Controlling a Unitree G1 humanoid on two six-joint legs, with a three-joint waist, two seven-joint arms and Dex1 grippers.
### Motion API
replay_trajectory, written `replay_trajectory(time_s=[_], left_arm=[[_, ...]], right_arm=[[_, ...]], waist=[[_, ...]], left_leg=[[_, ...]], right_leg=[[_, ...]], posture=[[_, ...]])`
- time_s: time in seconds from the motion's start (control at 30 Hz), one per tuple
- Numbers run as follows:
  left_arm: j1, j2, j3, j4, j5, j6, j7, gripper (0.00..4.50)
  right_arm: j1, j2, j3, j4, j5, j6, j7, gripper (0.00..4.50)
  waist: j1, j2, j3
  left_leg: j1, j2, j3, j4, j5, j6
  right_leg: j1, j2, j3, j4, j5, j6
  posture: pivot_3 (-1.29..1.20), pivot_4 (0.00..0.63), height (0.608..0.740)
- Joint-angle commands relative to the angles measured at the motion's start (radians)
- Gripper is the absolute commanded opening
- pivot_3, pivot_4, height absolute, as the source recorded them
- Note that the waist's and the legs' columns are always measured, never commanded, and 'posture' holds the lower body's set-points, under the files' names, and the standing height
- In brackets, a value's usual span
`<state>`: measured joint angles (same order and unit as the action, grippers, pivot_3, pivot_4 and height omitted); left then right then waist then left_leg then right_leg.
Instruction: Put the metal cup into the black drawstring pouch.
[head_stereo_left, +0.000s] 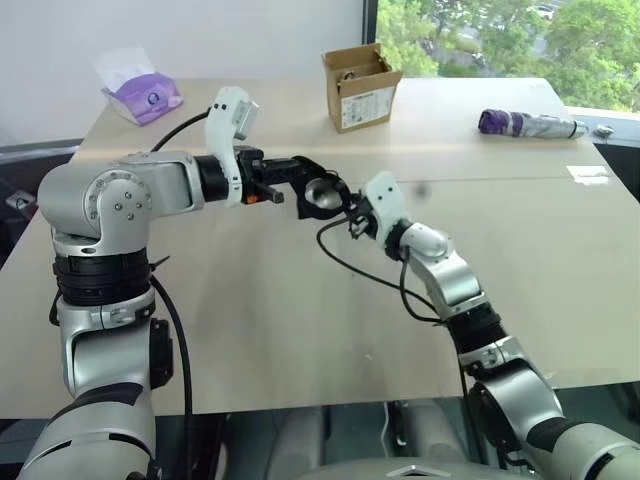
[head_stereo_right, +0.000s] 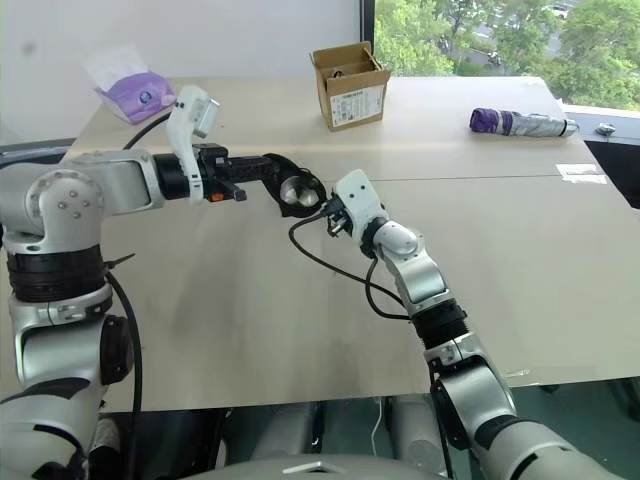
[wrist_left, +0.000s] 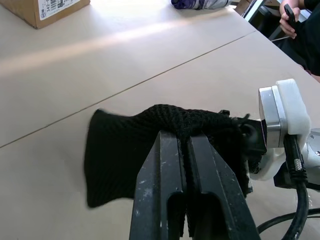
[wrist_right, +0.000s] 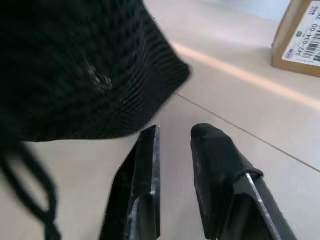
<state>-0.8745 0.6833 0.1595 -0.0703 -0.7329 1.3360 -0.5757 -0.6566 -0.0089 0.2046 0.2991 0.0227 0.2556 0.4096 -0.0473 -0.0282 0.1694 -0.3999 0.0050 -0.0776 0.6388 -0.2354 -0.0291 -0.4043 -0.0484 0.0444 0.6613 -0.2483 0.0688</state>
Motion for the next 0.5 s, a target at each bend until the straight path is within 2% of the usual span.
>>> replay_trajectory(time_s=[0.03,0.27,0.37,0.47,0.5], left_arm=[[0.003,0.02,0.04,-0.039,-0.009,-0.005,0.001,0.0],[0.004,-0.001,0.043,-0.022,-0.001,-0.019,0.014,0.0],[-0.004,-0.007,0.04,-0.008,0.005,-0.024,0.017,0.0],[-0.008,-0.003,0.036,-0.002,0.007,-0.024,0.012,0.0],[-0.01,-0.001,0.035,-0.001,0.007,-0.023,0.011,0.0]], right_arm=[[-0.008,-0.031,-0.013,-0.029,-0.013,-0.024,0.0,0.04],[0.092,-0.11,-0.028,-0.184,0.052,0.11,0.086,0.04],[0.152,-0.131,-0.017,-0.274,0.099,0.149,0.144,0.85],[0.189,-0.129,-0.01,-0.335,0.142,0.208,0.169,2.16],[0.199,-0.123,-0.015,-0.356,0.169,0.234,0.178,2.16]], waist=[[0.001,0.0,0.0],[0.003,0.0,0.0],[0.004,0.0,0.0],[-0.001,0.0,0.0],[-0.001,0.0,0.0]], left_leg=[[0.0,0.0,0.0,0.0,0.0,0.0],[0.0,0.0,0.0,0.0,0.0,0.0],[0.0,0.0,0.0,0.0,0.0,0.0],[0.0,0.0,0.001,0.0,-0.002,0.003],[0.0,0.0,0.001,0.0,-0.002,0.003]], right_leg=[[0.0,0.0,0.0,0.0,0.0,0.0],[0.0,0.0,0.0,0.0,0.0,0.0],[0.0,0.0,0.0,0.0,0.0,0.0],[0.0,0.0,0.0,0.0,0.0,0.0],[0.0,0.0,0.001,0.0,0.0,0.0]], posture=[[0.0,0.15,0.74],[0.0,0.15,0.74],[0.0,0.15,0.74],[0.0,0.15,0.74],[0.0,0.15,0.74]])
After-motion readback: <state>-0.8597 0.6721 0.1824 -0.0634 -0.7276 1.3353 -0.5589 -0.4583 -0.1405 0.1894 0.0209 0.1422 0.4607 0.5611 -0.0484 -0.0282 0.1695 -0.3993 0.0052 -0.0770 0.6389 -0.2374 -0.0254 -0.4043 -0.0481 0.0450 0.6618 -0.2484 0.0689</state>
